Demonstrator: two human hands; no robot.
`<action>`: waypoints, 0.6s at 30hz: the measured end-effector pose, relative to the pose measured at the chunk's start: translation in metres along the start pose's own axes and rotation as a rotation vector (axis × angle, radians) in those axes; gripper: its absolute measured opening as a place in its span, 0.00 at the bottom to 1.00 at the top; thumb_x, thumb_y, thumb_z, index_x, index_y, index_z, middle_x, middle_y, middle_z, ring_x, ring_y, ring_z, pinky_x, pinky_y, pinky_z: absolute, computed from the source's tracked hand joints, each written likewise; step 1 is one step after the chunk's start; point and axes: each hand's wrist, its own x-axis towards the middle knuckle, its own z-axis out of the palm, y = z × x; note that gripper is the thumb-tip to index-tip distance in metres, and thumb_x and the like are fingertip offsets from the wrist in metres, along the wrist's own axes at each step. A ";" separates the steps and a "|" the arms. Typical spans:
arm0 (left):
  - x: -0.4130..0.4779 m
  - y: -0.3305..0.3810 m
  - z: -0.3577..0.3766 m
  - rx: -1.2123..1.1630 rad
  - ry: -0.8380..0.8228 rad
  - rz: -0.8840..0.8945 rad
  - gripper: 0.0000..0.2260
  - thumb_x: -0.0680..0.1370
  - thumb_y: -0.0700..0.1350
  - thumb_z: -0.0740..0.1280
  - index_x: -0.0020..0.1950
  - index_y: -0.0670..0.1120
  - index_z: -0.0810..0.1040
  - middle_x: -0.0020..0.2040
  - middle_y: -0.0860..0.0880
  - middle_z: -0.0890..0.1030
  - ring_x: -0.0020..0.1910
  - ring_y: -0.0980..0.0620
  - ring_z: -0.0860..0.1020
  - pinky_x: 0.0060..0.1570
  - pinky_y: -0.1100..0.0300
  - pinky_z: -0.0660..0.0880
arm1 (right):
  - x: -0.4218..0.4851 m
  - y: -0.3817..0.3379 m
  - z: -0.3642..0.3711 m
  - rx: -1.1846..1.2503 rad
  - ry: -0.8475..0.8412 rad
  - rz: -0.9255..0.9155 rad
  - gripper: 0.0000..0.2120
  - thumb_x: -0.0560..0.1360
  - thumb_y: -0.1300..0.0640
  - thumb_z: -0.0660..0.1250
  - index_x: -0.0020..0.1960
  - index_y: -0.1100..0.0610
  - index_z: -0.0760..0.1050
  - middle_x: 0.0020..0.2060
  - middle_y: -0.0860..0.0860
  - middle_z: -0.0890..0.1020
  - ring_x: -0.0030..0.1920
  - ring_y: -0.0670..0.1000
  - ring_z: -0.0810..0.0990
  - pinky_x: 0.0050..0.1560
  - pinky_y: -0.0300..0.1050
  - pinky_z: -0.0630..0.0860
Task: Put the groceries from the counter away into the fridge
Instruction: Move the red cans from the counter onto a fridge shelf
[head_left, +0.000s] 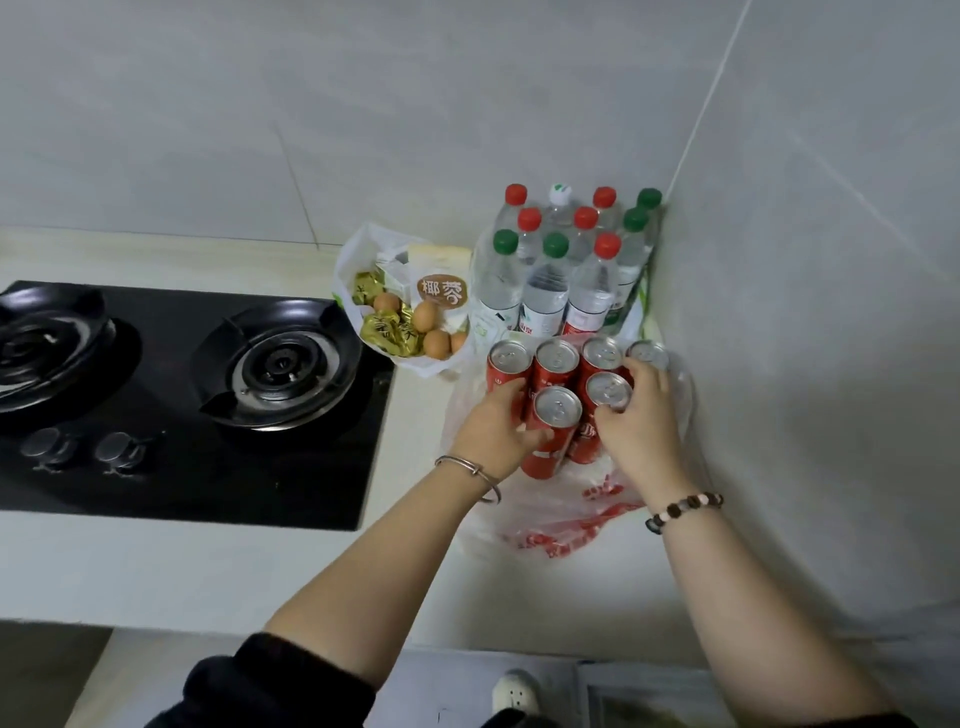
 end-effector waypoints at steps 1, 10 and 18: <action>0.004 -0.003 0.005 0.011 -0.031 -0.036 0.28 0.69 0.42 0.75 0.67 0.42 0.70 0.58 0.46 0.79 0.56 0.47 0.76 0.50 0.67 0.67 | 0.004 0.004 0.002 0.021 -0.018 0.031 0.28 0.69 0.65 0.66 0.67 0.57 0.67 0.65 0.55 0.69 0.64 0.54 0.70 0.62 0.39 0.66; 0.019 -0.005 0.029 0.005 -0.031 -0.098 0.24 0.69 0.43 0.74 0.63 0.45 0.74 0.57 0.46 0.80 0.55 0.46 0.77 0.53 0.61 0.71 | 0.011 0.029 0.015 0.241 -0.066 0.155 0.22 0.65 0.68 0.73 0.49 0.48 0.69 0.43 0.42 0.77 0.49 0.47 0.77 0.49 0.40 0.71; 0.022 -0.007 0.032 -0.011 0.000 -0.087 0.22 0.68 0.47 0.75 0.60 0.47 0.76 0.54 0.47 0.81 0.54 0.46 0.78 0.55 0.55 0.74 | 0.014 0.035 0.019 0.291 -0.061 0.153 0.25 0.63 0.66 0.77 0.54 0.51 0.69 0.44 0.41 0.76 0.49 0.46 0.77 0.49 0.39 0.70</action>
